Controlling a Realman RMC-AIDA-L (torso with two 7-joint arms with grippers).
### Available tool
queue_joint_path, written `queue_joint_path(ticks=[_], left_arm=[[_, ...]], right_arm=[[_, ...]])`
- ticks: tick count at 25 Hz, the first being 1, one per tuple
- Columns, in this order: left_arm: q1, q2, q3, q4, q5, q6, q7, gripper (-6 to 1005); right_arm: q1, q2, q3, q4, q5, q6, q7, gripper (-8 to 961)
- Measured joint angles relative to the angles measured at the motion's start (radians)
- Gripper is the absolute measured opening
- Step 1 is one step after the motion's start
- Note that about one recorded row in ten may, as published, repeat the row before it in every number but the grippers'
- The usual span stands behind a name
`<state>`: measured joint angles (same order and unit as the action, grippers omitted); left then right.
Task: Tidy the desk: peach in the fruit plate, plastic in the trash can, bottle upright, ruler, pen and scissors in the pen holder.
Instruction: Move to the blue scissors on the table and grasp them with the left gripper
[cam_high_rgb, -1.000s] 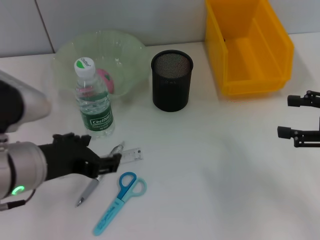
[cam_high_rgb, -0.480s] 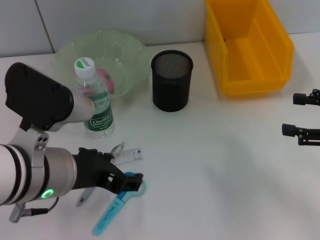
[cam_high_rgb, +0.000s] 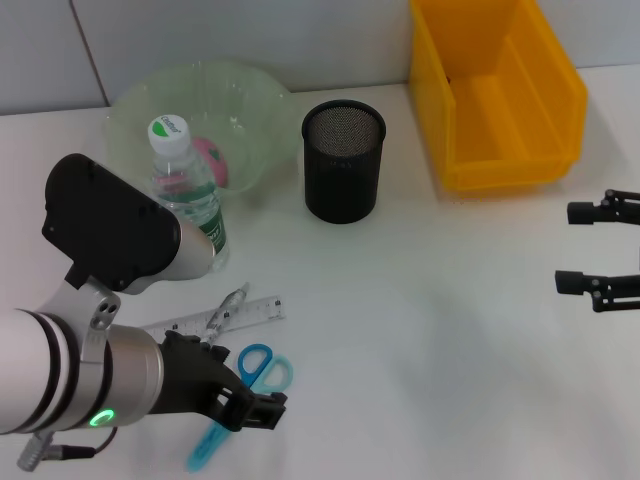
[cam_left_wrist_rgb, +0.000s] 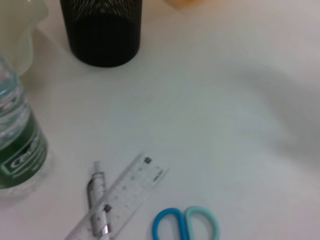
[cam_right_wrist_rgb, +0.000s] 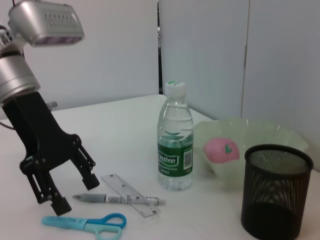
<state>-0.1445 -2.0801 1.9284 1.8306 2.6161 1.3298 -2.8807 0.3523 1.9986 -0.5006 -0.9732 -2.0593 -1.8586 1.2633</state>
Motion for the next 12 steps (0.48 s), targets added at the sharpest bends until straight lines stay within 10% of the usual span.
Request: queue_joint_path(ticks=[12], left_arm=[[-0.067,0.0,0.023,-0.089,0.052,-0.006,-0.001,826]], right_arm=[[0.006,0.011,0.004,0.002,0.003,0.004,-0.009,826]])
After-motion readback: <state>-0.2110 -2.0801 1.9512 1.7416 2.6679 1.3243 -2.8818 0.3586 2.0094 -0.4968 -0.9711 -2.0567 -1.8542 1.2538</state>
